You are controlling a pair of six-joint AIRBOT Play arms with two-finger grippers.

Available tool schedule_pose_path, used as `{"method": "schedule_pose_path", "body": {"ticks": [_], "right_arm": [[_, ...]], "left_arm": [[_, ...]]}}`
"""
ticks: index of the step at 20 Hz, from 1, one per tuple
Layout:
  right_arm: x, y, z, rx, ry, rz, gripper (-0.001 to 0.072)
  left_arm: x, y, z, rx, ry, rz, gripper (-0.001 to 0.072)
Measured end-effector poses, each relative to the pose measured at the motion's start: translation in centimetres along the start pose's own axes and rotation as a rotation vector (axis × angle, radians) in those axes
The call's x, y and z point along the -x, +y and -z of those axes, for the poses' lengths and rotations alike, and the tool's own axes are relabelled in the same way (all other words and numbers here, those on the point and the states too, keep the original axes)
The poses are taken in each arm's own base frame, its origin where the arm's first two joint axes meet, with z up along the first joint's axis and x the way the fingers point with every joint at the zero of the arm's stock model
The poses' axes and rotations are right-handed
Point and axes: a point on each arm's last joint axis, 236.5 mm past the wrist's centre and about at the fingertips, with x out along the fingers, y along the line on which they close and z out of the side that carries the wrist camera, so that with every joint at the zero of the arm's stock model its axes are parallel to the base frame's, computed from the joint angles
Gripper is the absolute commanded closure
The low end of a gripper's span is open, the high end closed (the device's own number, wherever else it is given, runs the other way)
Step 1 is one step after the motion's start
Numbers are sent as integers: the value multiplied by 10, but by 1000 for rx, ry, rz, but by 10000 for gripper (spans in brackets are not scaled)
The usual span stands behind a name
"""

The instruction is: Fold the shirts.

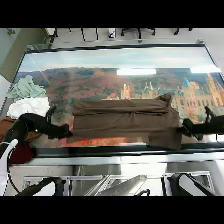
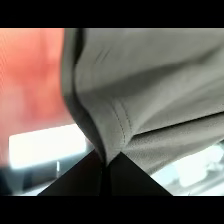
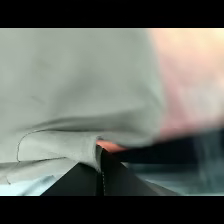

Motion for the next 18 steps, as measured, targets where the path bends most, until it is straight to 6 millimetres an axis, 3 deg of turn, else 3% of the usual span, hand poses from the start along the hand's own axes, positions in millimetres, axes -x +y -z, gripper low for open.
{"method": "schedule_pose_path", "body": {"ticks": [4,7,12,13,14,15,16,17,18], "right_arm": [[-1,67,-66,173,-139,-69,688],[-20,105,-107,245,-167,-94,688],[-67,114,-140,260,-125,-92,681],[-73,111,-143,266,-119,-81,633],[-77,108,-145,272,-114,-69,531],[-79,106,-148,282,-112,-56,511],[-79,104,-151,294,-114,-45,367],[-76,103,-154,313,-112,-29,95],[-71,102,-157,334,-108,-14,9]], "left_arm": [[31,-32,-72,-76,-159,27,696],[32,-49,-122,-121,-226,34,696],[0,-55,-182,-146,-230,39,696],[-9,-57,-189,-151,-219,42,696],[-16,-58,-195,-157,-206,45,687],[-23,-59,-198,-163,-183,50,510],[-29,-59,-200,-167,-161,54,218],[-33,-60,-202,-165,-143,59,27],[-35,-62,-202,-160,-123,65,30]]}}
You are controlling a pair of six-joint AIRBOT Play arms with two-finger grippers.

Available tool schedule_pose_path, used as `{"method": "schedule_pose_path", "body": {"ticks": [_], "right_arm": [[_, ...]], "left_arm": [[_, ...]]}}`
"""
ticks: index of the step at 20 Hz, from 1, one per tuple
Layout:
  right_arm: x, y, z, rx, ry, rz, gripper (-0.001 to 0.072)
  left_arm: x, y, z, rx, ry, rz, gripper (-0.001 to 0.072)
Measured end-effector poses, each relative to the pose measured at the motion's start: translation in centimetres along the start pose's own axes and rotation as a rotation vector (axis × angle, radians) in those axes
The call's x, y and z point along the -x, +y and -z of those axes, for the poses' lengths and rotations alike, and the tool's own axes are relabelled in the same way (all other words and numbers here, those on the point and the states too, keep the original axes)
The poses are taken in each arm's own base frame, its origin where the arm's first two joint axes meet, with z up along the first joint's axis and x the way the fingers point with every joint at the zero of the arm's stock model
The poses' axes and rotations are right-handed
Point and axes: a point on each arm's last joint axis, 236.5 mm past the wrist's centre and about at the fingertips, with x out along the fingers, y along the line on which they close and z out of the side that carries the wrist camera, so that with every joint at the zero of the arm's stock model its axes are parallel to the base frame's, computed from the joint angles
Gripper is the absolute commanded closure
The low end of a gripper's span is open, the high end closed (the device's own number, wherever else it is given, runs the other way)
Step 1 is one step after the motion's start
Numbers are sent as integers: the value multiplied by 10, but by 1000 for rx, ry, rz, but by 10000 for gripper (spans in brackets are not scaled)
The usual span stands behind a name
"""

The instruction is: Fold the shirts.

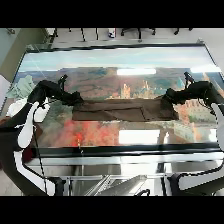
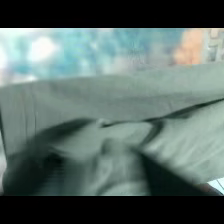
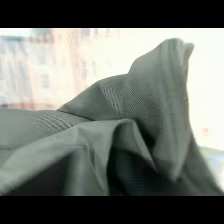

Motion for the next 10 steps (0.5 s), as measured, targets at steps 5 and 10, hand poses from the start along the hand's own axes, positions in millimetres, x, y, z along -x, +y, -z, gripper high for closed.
{"method": "schedule_pose_path", "body": {"ticks": [5,10], "right_arm": [[26,-34,6,69,106,102,7],[14,-64,40,36,277,91,8]], "left_arm": [[15,-17,-4,-16,63,32,30],[46,-37,-13,-18,79,45,48]]}}
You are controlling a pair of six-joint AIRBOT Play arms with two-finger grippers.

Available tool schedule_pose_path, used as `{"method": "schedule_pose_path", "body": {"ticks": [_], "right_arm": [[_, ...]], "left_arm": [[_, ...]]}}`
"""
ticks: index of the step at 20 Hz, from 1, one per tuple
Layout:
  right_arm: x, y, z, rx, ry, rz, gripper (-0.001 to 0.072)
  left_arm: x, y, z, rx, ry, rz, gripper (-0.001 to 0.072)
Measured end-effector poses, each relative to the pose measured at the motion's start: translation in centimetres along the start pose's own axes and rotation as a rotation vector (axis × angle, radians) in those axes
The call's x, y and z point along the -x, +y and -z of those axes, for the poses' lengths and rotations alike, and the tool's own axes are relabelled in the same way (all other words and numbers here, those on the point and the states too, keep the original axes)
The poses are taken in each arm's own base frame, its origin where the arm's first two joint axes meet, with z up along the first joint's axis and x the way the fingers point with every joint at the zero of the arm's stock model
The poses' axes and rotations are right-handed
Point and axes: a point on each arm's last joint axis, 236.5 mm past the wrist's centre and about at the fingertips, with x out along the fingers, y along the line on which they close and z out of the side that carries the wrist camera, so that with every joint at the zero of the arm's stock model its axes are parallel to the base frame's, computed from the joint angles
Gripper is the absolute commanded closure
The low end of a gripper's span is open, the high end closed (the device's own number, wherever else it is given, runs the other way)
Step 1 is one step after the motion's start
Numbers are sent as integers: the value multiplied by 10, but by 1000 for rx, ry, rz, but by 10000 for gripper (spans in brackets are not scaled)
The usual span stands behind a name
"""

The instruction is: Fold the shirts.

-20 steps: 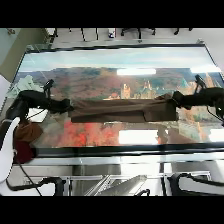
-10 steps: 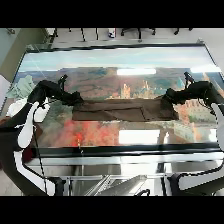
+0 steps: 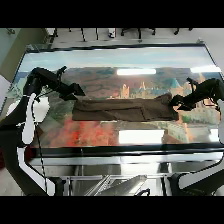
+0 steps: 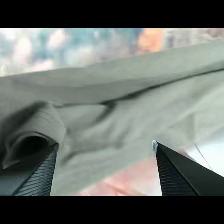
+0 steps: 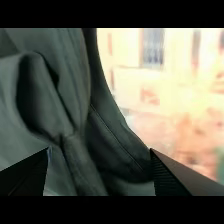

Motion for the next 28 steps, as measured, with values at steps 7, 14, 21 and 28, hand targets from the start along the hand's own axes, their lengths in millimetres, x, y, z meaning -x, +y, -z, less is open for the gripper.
{"method": "schedule_pose_path", "body": {"ticks": [7,14,21,28], "right_arm": [[-40,15,7,-8,76,-187,542],[-55,36,11,42,105,-301,690],[31,78,-7,182,-21,-321,690],[142,159,13,356,-129,-366,690]], "left_arm": [[21,-25,6,1,44,9,557],[0,-70,12,-86,64,21,697],[-114,-170,33,-296,61,31,697],[-252,-222,77,-351,83,45,697]]}}
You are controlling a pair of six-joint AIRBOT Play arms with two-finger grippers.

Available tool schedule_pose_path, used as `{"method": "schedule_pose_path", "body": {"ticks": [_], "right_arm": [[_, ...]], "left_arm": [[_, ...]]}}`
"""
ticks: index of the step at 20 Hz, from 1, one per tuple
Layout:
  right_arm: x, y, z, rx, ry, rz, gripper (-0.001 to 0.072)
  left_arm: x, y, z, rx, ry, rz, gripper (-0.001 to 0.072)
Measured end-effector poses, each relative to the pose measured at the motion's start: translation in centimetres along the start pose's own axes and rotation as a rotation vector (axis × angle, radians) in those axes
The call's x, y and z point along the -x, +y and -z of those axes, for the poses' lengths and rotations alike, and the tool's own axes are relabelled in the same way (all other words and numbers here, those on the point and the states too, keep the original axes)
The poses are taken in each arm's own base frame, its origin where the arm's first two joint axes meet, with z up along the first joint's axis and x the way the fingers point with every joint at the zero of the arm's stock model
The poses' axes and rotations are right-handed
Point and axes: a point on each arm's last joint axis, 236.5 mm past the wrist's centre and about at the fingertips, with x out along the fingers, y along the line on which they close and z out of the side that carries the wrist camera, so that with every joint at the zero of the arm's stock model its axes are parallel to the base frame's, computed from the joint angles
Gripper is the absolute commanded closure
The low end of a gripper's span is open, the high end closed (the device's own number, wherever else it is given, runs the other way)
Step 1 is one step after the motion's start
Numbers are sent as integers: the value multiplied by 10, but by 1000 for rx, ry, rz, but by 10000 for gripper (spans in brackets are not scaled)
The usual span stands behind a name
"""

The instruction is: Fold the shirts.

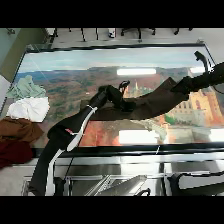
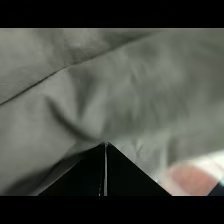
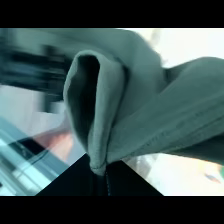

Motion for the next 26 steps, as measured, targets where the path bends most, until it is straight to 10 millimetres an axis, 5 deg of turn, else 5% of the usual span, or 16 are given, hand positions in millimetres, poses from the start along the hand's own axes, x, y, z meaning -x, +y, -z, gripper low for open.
{"method": "schedule_pose_path", "body": {"ticks": [5,8,11,16,19,20,21,22,24,26], "right_arm": [[3,38,1,54,8,-16,690],[1,44,2,43,15,-20,689],[-2,50,2,17,23,-25,689],[-43,96,-8,54,34,-61,689],[-116,151,-19,104,28,-100,683],[-154,174,-21,117,22,-116,557],[-191,194,-19,125,14,-129,316],[-232,216,-14,141,-1,-142,158],[-316,255,5,166,-50,-151,153],[-363,271,20,187,-98,-140,154]], "left_arm": [[-25,-22,-3,105,-32,108,697],[6,-33,-17,137,-55,163,697],[84,-44,-40,102,-116,205,697],[277,-48,-60,12,-321,210,696],[376,-41,-47,-24,-449,148,696],[404,-40,-39,-33,-486,126,697],[427,-40,-31,-44,-521,108,696],[442,-40,-22,-49,-544,91,696],[465,-38,-6,-55,-586,58,696],[474,-37,8,-59,-615,39,696]]}}
